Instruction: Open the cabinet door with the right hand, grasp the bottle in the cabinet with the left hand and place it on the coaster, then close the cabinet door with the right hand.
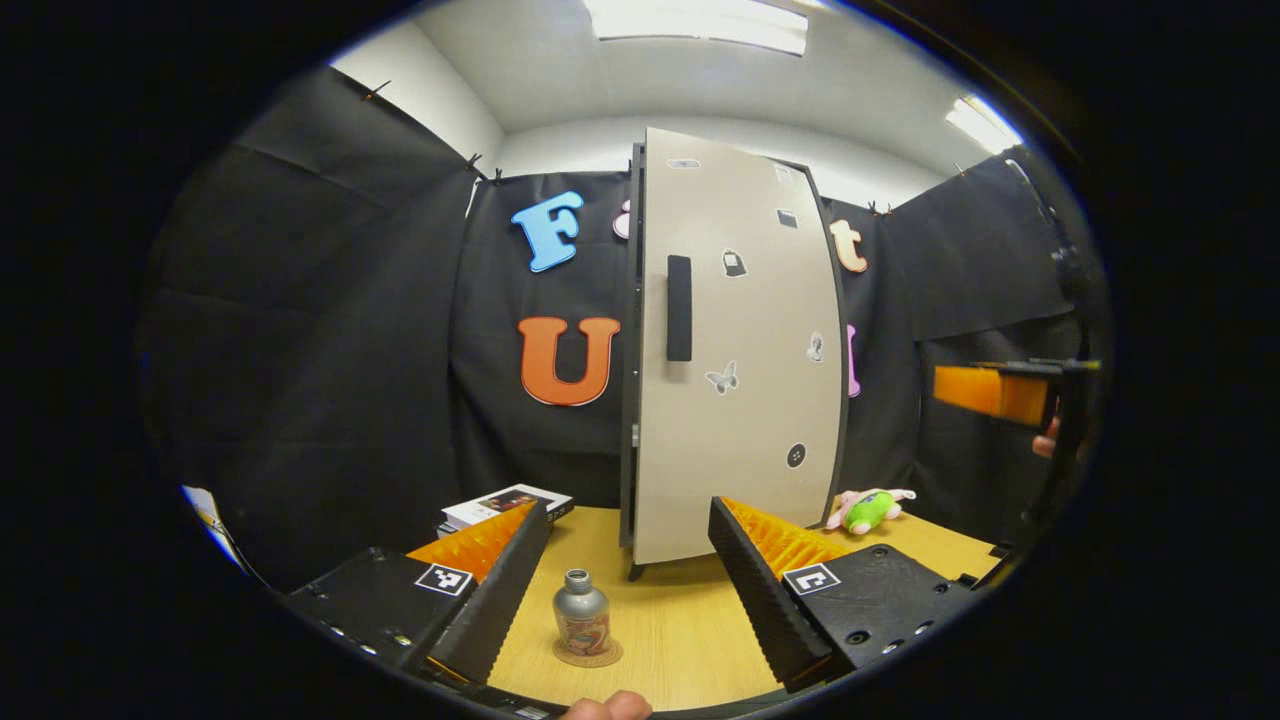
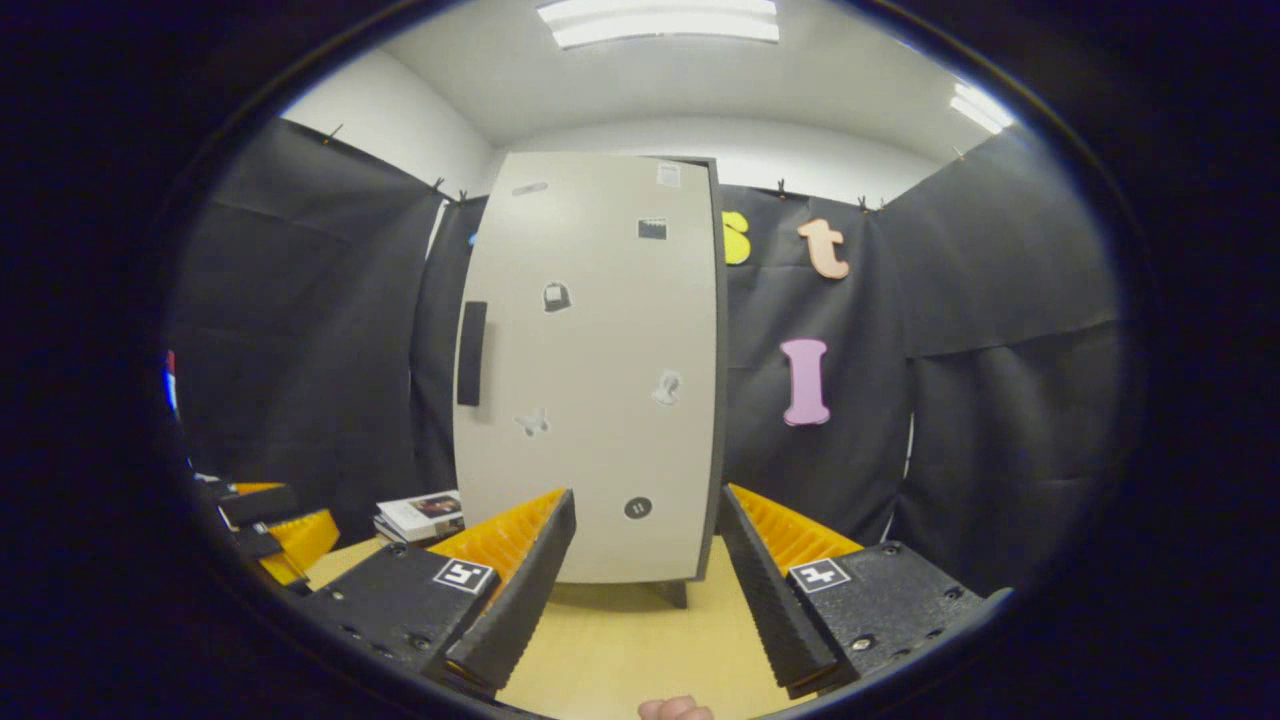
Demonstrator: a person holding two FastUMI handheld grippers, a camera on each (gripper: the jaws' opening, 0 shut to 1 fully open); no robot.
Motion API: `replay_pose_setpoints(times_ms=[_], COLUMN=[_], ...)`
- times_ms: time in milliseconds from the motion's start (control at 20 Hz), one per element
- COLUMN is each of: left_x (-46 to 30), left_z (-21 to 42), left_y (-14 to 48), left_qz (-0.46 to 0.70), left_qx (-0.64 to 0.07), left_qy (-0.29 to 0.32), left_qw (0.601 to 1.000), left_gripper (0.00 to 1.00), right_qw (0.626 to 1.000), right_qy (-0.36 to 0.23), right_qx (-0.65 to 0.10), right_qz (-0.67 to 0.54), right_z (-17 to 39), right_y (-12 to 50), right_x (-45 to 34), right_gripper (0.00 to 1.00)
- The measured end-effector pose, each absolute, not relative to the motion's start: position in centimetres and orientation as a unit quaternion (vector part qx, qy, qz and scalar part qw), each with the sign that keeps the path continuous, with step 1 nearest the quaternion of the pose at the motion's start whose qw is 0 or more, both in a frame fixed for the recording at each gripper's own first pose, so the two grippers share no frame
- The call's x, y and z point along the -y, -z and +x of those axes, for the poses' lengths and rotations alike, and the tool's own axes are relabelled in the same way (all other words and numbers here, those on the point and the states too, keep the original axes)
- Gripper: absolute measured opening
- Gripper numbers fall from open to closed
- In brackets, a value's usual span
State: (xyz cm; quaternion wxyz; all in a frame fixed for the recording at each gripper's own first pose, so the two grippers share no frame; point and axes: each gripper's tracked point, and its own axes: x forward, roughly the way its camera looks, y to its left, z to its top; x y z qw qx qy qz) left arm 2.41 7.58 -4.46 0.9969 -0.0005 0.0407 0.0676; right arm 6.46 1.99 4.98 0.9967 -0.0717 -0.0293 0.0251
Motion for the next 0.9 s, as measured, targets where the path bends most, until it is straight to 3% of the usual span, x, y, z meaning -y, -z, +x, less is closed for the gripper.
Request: replay_pose_setpoints(times_ms=[150,300,900], left_x=[-6.9,-6.1,-6.1], left_z=[2.2,2.4,1.2], left_y=[4.2,3.6,2.3], left_qz=[-0.001,-0.005,0.002], left_qx=[-0.033,-0.023,-0.021], left_qy=[-0.061,-0.052,-0.048], left_qw=[0.998,0.998,0.999], left_gripper=[0.96,0.97,0.97], right_qw=[0.997,0.998,0.999], right_qy=[0.013,0.014,0.046], right_qx=[-0.003,-0.038,0.001], right_qz=[-0.076,-0.054,-0.007], right_z=[3.9,2.4,1.7], right_y=[-1.2,1.1,-2.4], right_x=[0.9,1.8,4.1], right_gripper=[0.93,0.93,0.93])
